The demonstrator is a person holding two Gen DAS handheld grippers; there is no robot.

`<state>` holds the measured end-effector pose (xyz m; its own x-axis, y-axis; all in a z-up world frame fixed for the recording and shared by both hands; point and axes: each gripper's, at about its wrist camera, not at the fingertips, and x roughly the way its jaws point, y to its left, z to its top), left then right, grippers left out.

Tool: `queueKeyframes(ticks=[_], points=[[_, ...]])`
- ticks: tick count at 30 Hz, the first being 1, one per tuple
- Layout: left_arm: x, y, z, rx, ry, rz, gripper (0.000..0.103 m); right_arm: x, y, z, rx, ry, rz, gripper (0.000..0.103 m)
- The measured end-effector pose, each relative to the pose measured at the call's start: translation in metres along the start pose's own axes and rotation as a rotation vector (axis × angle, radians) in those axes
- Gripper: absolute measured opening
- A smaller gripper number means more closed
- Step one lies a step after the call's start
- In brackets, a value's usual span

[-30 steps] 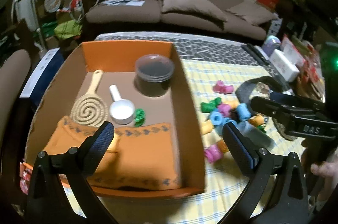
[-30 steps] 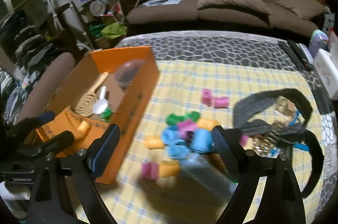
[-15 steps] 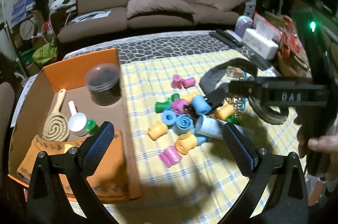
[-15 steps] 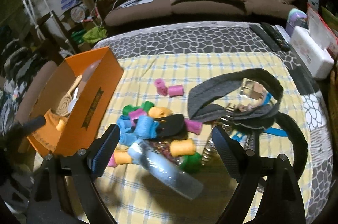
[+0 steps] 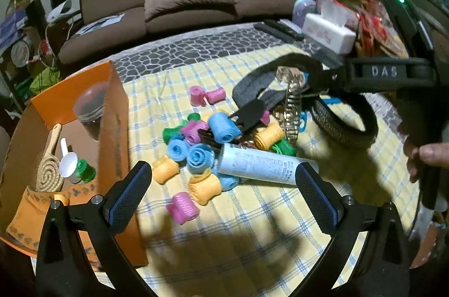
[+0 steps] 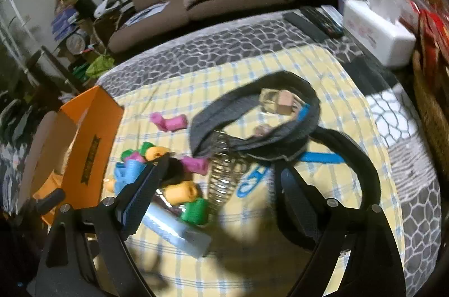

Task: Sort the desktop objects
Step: 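Move both grippers back toward the pile of rollers and spray can, then grasp a yellow foam roller with the left gripper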

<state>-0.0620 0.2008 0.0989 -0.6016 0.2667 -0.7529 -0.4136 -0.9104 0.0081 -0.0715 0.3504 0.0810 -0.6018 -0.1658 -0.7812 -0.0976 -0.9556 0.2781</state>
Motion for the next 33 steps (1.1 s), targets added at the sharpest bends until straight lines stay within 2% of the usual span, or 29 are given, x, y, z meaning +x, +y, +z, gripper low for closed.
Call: queueKeyframes(ticks=[9,13,16,18,22,25,28,33], points=[[0.029,-0.004,-0.011,0.015,0.066,0.020,0.102,0.006,-0.028,-0.001,0.090,0.033,0.021,0.090],[0.039,0.005,-0.018,-0.021,0.102,0.005,0.101,0.005,-0.026,-0.002,0.091,0.037,0.031,0.090],[0.040,0.003,-0.022,0.003,0.100,0.009,0.101,0.007,-0.018,-0.003,0.075,0.048,0.046,0.090],[0.042,0.002,-0.025,0.016,0.103,0.019,0.097,0.009,-0.011,-0.004,0.056,0.054,0.053,0.090],[0.052,0.006,-0.029,-0.003,0.128,0.048,0.081,0.011,0.005,-0.005,0.016,0.060,0.073,0.090],[0.060,0.010,-0.032,-0.021,0.136,0.073,0.073,0.012,0.009,-0.005,0.012,0.060,0.082,0.089],[0.063,0.013,-0.032,-0.043,0.116,0.095,0.068,0.014,0.012,-0.005,0.008,0.065,0.094,0.084],[0.067,0.018,-0.031,-0.070,0.093,0.088,0.066,0.017,0.015,-0.007,0.007,0.075,0.099,0.084]])
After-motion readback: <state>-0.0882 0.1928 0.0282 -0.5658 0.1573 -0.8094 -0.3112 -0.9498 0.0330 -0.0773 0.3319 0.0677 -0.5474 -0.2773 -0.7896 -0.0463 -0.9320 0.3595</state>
